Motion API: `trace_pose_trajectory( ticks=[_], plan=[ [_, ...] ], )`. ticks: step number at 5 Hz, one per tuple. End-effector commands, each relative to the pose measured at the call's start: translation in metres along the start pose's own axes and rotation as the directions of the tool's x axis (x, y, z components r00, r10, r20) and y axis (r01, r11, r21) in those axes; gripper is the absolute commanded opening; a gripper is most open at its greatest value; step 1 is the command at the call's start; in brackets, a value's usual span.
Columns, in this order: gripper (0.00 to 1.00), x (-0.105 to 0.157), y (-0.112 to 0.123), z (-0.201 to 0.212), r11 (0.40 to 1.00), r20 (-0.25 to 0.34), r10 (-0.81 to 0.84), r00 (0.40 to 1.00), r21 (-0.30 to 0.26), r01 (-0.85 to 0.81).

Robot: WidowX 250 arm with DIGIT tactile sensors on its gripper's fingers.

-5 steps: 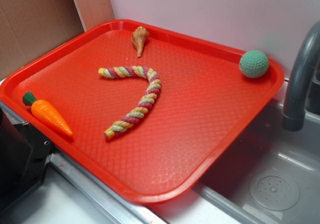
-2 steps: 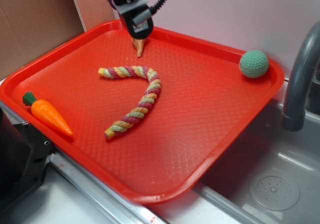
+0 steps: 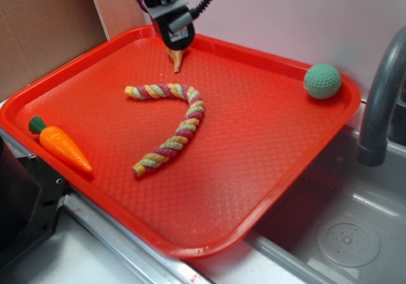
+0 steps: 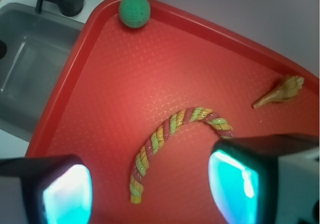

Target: Grab the green ball.

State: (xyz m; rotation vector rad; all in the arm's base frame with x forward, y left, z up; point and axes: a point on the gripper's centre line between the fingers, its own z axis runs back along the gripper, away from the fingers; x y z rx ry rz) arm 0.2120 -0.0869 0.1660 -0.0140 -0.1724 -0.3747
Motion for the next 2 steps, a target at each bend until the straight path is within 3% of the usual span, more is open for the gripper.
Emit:
trace_pose_trajectory(
  ticks=[1, 2],
  plan=[
    [1.00, 0.039, -0.007, -0.021, 0.996, 0.094, 0.083, 0.992, 0.033, -0.086],
    [1.00, 0.063, -0.008, -0.047, 0.991, 0.173, 0.134, 0.976, -0.030, -0.131]
  ],
)
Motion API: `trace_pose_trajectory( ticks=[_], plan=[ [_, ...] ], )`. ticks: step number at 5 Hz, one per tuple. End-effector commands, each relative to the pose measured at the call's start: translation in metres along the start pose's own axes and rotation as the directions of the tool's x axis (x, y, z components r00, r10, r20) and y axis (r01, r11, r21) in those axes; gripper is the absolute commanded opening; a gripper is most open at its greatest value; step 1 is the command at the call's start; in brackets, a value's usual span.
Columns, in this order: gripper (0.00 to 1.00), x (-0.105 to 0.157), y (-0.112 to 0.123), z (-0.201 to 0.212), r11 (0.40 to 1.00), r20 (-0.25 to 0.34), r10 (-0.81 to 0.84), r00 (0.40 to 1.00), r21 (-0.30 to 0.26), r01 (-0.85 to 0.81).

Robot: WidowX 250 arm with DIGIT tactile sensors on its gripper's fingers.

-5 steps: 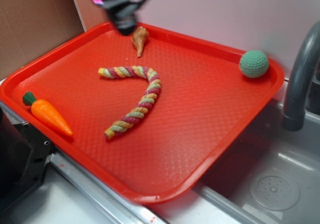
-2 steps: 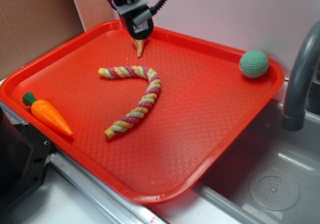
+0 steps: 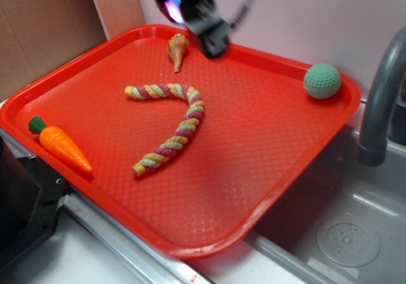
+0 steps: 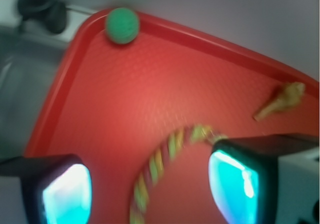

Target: Grab the green ball.

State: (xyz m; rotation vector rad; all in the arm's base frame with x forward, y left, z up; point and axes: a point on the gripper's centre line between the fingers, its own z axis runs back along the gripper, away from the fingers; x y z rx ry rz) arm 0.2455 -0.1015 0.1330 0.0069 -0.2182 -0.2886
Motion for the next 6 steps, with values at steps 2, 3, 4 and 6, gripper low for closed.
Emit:
trace_pose_trajectory(
  ticks=[2, 3, 4, 6],
  plan=[
    [1.00, 0.074, -0.005, -0.063, 0.984, 0.100, 0.163, 0.982, -0.092, -0.154],
    [1.00, 0.085, -0.001, -0.078, 0.978, 0.071, 0.199, 0.977, -0.069, -0.194],
    [1.00, 0.098, 0.001, -0.091, 0.977, 0.078, 0.205, 0.976, -0.076, -0.199],
    [0.00, 0.086, -0.008, -0.108, 0.969, 0.057, 0.244, 0.968, -0.058, -0.240]
  ],
)
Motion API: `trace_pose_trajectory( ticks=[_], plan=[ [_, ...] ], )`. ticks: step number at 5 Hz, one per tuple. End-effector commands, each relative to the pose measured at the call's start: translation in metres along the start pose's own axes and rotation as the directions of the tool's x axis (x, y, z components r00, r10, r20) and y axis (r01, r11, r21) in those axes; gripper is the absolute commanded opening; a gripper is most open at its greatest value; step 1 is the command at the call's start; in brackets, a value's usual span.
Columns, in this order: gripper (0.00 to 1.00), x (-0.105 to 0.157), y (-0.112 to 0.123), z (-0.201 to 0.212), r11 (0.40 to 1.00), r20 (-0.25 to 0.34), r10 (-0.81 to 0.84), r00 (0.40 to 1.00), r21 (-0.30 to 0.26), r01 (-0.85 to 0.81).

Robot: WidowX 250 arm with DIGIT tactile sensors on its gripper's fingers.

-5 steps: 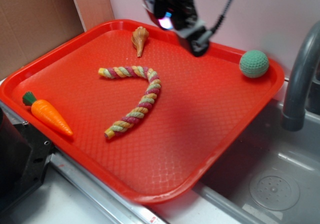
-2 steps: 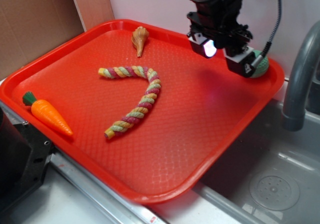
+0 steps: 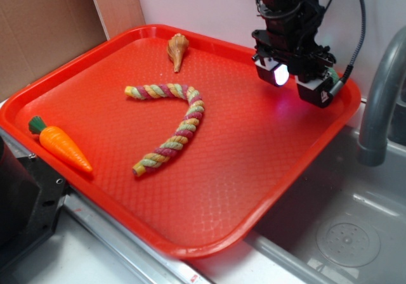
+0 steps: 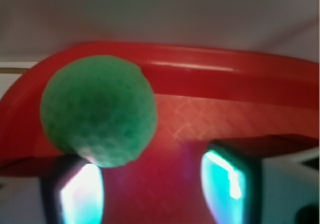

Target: Grab the green ball.

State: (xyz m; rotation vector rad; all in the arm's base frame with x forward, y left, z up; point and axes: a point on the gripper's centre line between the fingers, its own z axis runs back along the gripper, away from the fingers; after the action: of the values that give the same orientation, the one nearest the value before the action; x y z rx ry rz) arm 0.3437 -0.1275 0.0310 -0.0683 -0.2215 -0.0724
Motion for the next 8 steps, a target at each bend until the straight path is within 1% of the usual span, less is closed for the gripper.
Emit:
trace_pose_trajectory(
  ticks=[1, 2, 3, 4, 5, 6, 7, 8],
  plan=[
    [0.00, -0.019, -0.018, 0.020, 1.000, 0.068, 0.011, 0.998, 0.015, -0.012],
    [0.00, -0.016, 0.000, 0.057, 0.998, 0.122, -0.030, 0.992, 0.052, 0.024],
    [0.00, -0.037, 0.024, 0.105, 0.997, 0.144, -0.061, 0.988, 0.060, 0.053],
    [0.00, -0.053, 0.033, 0.130, 0.997, 0.137, -0.060, 0.989, 0.056, 0.053],
    [1.00, -0.036, 0.030, 0.123, 0.998, 0.177, -0.017, 0.984, 0.058, 0.007],
    [1.00, -0.012, 0.020, 0.101, 1.000, 0.195, -0.006, 0.981, 0.016, 0.003],
    [1.00, -0.001, 0.003, 0.080, 1.000, 0.202, -0.011, 0.979, 0.012, 0.009],
    [1.00, 0.007, -0.003, 0.063, 0.997, 0.204, -0.036, 0.978, -0.063, 0.050]
  ],
)
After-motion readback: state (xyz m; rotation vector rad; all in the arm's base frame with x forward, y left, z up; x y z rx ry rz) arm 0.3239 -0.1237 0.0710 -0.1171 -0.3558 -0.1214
